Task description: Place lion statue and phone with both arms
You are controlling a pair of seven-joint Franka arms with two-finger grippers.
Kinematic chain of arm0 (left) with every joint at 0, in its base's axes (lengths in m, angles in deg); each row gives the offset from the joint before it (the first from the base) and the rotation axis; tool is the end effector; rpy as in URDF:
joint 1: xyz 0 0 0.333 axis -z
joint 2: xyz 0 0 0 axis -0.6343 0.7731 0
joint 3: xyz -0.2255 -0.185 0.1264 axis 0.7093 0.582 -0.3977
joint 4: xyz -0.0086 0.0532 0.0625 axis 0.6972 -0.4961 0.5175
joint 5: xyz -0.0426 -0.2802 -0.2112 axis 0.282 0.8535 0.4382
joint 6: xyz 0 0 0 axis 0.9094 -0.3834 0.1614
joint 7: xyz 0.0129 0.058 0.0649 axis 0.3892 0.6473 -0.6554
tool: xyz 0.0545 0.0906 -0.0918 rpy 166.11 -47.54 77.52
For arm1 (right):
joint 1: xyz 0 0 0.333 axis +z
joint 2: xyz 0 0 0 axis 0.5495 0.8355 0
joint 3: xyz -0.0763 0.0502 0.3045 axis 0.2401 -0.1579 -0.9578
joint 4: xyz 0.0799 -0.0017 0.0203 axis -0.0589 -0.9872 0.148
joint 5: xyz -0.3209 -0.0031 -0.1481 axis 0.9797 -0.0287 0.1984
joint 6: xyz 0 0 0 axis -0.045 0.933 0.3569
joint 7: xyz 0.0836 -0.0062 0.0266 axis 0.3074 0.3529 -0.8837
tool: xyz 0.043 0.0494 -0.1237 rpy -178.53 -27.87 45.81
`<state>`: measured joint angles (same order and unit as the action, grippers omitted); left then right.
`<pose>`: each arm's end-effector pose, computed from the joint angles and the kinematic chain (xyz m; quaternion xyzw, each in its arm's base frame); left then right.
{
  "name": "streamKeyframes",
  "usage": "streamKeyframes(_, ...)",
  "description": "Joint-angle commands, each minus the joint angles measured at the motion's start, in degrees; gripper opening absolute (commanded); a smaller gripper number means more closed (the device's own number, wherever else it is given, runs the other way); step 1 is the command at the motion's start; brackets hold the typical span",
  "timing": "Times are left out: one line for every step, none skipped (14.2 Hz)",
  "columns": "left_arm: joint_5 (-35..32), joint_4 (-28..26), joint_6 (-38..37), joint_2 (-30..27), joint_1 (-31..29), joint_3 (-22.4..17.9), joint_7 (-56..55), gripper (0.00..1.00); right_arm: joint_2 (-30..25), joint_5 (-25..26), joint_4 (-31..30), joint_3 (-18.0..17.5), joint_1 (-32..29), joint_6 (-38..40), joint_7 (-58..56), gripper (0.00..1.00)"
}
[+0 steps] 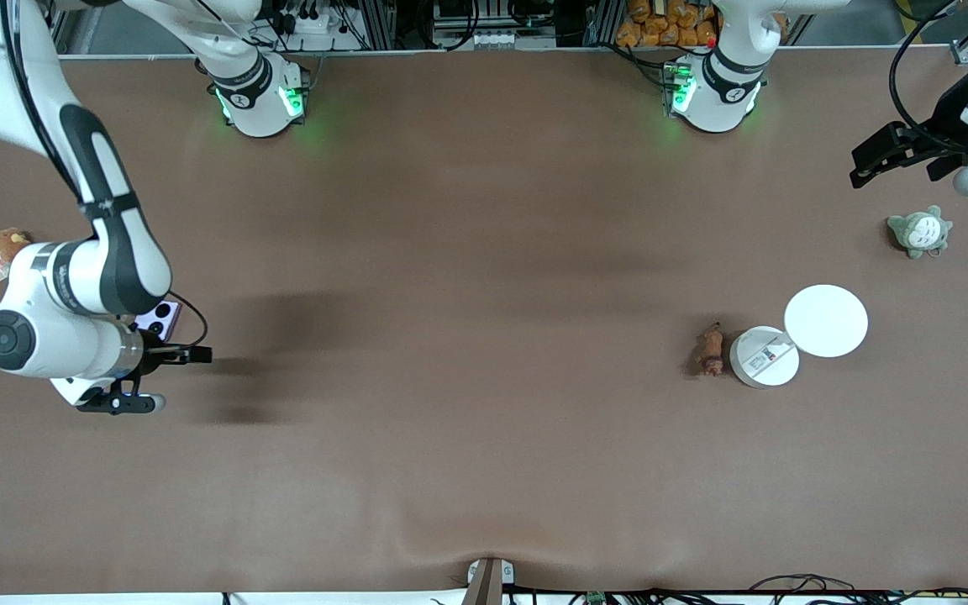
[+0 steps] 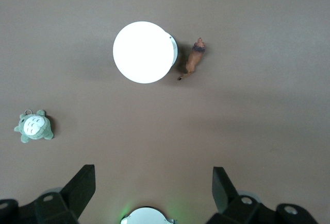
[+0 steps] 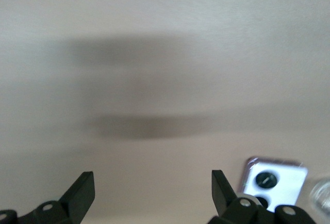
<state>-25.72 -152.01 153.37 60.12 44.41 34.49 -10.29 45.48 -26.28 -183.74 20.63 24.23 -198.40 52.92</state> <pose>0.4674 -0.0402 0.6155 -0.9988 -0.0454 0.0133 0.0101 0.6152 -0.0022 0.2908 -0.9957 0.0319 0.0864 0.0103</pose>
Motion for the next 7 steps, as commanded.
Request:
streamKeyframes(-0.9, 0.7, -0.1, -0.1, -0.1, -0.1, -0.4, 1.00, -7.5, 0.0, -1.6, -1.8, 0.0, 5.8, 4.4, 1.00)
streamKeyframes(-1.0, 0.7, -0.1, -0.1, -0.1, -0.2, -0.4, 1.00, -9.4, 0.0, -1.8, -1.9, -0.2, 8.0, 4.0, 1.00)
streamKeyframes(-1.0, 0.6, -0.1, -0.1, -0.1, -0.2, -0.4, 1.00, -11.5, 0.0, -2.0, -1.9, -0.2, 9.8, 3.7, 1.00)
streamKeyframes(-1.0, 0.6, -0.1, 0.0, -0.1, -0.2, -0.4, 1.00, -14.3, 0.0, -2.8, -1.9, -0.3, 11.3, 3.2, 1.00)
streamKeyframes(-0.9, 0.6, -0.1, 0.0, -0.2, -0.2, -0.4, 1.00, -17.3, -0.1, -4.6, -1.8, -0.5, 11.7, 1.5, 1.00)
streamKeyframes(-0.9, 0.6, -0.1, -0.1, -0.2, -0.2, -0.3, 1.00, -21.1, -0.1, -7.2, -1.8, -0.7, 11.4, -1.1, 1.00)
streamKeyframes(-0.9, 0.6, -0.1, -0.1, -0.5, -0.3, 0.4, 1.00, -24.7, -0.1, -9.2, -1.7, -1.2, 11.5, -3.0, 1.00)
